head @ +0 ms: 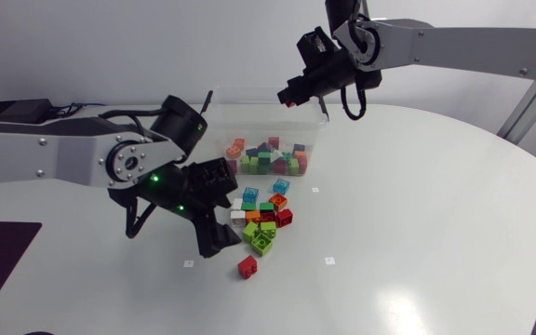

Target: Place the duplo bricks in the container

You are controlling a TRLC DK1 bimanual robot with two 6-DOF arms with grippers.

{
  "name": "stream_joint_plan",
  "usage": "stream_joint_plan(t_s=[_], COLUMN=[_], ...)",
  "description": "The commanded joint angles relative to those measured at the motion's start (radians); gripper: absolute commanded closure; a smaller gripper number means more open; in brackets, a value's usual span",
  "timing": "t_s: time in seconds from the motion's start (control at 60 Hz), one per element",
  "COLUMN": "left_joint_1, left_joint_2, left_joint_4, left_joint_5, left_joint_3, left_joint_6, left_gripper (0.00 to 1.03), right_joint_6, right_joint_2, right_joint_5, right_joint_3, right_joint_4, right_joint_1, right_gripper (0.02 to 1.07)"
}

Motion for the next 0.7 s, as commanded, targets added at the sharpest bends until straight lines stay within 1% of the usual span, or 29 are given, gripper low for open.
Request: stream_joint_plan(t_s=[0.0, 0.067, 0.1, 0.167, 0.2, 0.217, 0.333, 0.483, 0.567, 0.683], left_joint_1=[-0.030, -0.039, -0.045, -0.057, -0.065, -0.067, -0.093, -0.120, -0.137, -0.148], left_joint_2=[0.037, 0.050, 0.059, 0.079, 0.089, 0.096, 0.143, 0.169, 0.203, 0.243], left_joint_4=[-0.012, -0.012, -0.012, -0.012, -0.012, -0.012, -0.013, -0.015, -0.017, -0.026], left_joint_5=[-0.021, -0.027, -0.028, -0.030, -0.031, -0.031, -0.033, -0.041, -0.057, -0.077], left_joint_3=[-0.043, -0.046, -0.046, -0.046, -0.046, -0.044, -0.034, -0.012, 0.008, 0.042], left_joint_6=[0.004, -0.008, -0.019, -0.036, -0.048, -0.053, -0.093, -0.128, -0.160, -0.197], left_gripper=[0.06, 0.06, 0.06, 0.06, 0.06, 0.06, 0.06, 0.06, 0.07, 0.11], right_joint_6=[0.027, 0.027, 0.027, 0.027, 0.027, 0.027, 0.025, 0.022, 0.019, 0.016], right_joint_2=[0.049, 0.067, 0.072, 0.075, 0.073, 0.070, 0.030, -0.039, -0.098, -0.178], right_joint_5=[0.016, 0.024, 0.031, 0.050, 0.055, 0.055, 0.055, 0.055, 0.055, 0.055], right_joint_3=[0.051, 0.074, 0.082, 0.090, 0.091, 0.091, 0.067, -0.012, -0.091, -0.199], right_joint_4=[0.008, 0.000, -0.001, -0.003, -0.003, -0.004, -0.007, -0.006, 0.002, 0.027], right_joint_1=[-0.006, -0.006, -0.006, -0.003, -0.003, -0.003, -0.004, -0.006, -0.004, 0.005], right_gripper=[0.75, 0.60, 0.49, 0.19, 0.10, 0.08, 0.07, 0.07, 0.07, 0.07])
